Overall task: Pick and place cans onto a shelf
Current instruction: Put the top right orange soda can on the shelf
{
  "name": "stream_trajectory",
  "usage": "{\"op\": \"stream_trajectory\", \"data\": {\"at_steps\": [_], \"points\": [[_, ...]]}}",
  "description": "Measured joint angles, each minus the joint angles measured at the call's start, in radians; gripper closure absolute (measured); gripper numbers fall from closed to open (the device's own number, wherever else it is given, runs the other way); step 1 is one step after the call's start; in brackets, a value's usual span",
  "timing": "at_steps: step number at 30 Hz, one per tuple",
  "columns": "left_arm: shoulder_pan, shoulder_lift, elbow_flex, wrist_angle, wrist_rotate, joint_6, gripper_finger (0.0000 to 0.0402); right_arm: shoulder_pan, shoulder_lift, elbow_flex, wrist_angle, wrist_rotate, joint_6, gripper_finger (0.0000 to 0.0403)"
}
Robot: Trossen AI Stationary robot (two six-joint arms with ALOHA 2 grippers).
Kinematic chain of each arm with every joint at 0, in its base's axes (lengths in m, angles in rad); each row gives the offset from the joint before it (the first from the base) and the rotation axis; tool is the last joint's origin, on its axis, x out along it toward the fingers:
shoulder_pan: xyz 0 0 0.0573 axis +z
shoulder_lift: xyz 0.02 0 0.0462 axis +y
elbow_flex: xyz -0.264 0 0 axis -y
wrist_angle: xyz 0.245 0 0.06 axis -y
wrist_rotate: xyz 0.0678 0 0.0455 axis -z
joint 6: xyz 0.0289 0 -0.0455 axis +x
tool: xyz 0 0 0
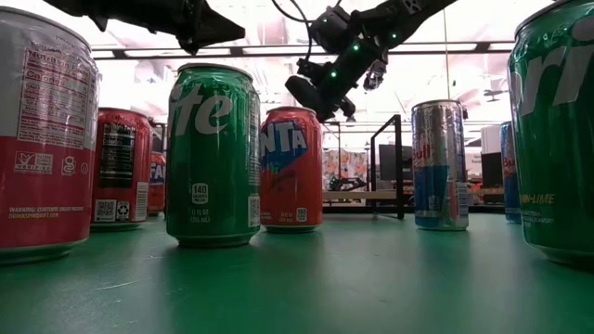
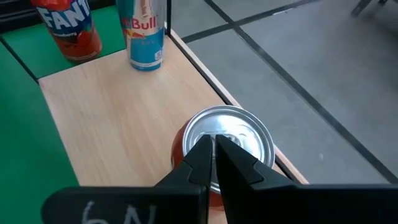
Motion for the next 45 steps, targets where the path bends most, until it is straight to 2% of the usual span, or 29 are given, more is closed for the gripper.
{"op": "stream_trajectory", "data": {"at_steps": [7, 16, 24, 32, 45], "points": [[0.000, 0.000, 0.000, -0.013, 0.000, 0.000, 0.0365, 0.004, -0.017, 0.049, -0.055, -0.004, 0.002, 0.0390], [0.000, 0.000, 0.000, -0.078, 0.001, 0.004, 0.0365, 0.010, -0.074, 0.133, -0.247, -0.238, 0.058, 0.0390], [0.000, 0.000, 0.000, -0.083, 0.001, 0.021, 0.0365, 0.012, -0.071, 0.134, -0.308, -0.227, 0.078, 0.0390], [0.000, 0.000, 0.000, -0.083, 0.000, 0.043, 0.0365, 0.002, 0.008, 0.133, -0.221, -0.150, 0.065, 0.0390], [0.000, 0.000, 0.000, -0.075, 0.000, 0.049, 0.0365, -0.027, 0.054, 0.133, -0.174, -0.143, 0.071, 0.0390]]}}
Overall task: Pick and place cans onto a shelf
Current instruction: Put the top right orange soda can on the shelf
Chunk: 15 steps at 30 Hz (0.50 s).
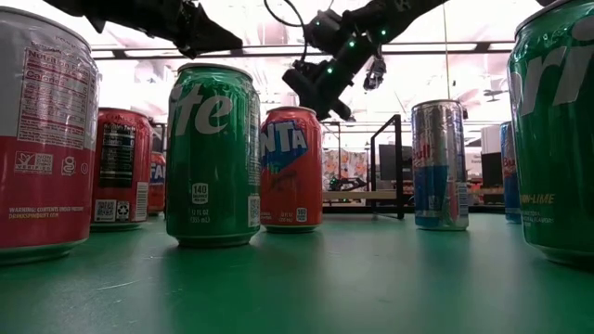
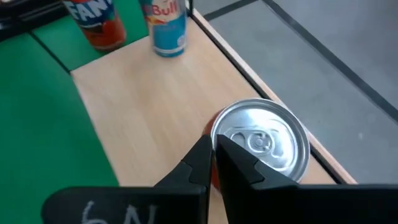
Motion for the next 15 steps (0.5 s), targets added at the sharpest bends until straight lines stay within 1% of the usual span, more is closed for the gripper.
{"op": "stream_trajectory", "data": {"at_steps": [15], "points": [[0.000, 0.000, 0.000, 0.001, 0.000, 0.003, 0.0365, -0.007, 0.028, 0.002, 0.033, 0.018, -0.059, 0.0390]]}}
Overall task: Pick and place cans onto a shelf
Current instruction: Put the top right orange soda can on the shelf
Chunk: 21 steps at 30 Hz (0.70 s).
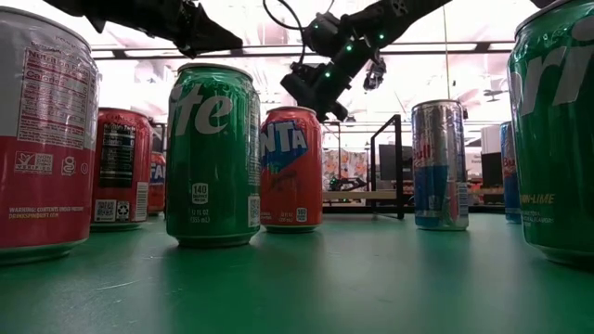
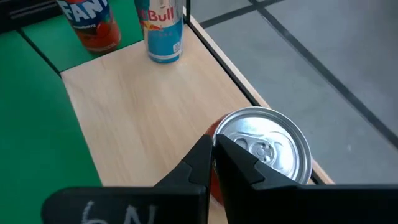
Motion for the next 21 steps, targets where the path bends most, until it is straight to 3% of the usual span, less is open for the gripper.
{"op": "stream_trajectory", "data": {"at_steps": [17, 21], "points": [[0.001, 0.000, 0.000, 0.007, -0.001, 0.009, 0.0365, -0.035, 0.002, -0.001, 0.008, 0.001, -0.113, 0.0390], [0.001, 0.000, 0.000, 0.008, -0.044, 0.018, 0.0365, -0.044, 0.002, -0.001, 0.011, 0.000, -0.119, 0.0390]]}}
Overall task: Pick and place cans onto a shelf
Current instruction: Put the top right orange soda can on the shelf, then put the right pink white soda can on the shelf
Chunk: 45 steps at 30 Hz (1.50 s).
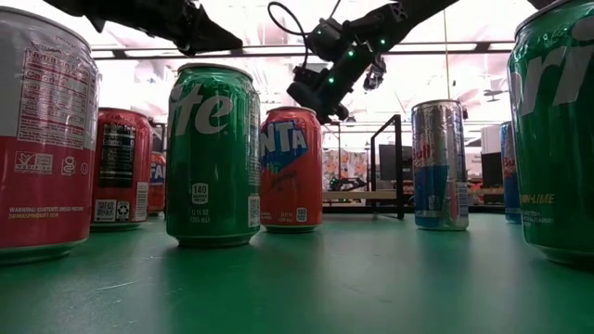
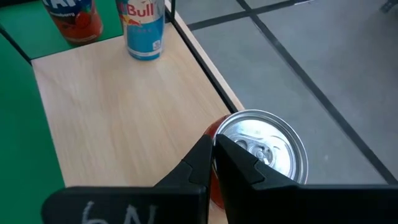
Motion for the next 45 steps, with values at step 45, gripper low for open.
{"op": "stream_trajectory", "data": {"at_steps": [45], "points": [[0.000, 0.000, 0.000, 0.013, -0.035, -0.011, 0.0365, -0.024, -0.048, -0.004, 0.025, 0.001, -0.025, 0.0390]]}}
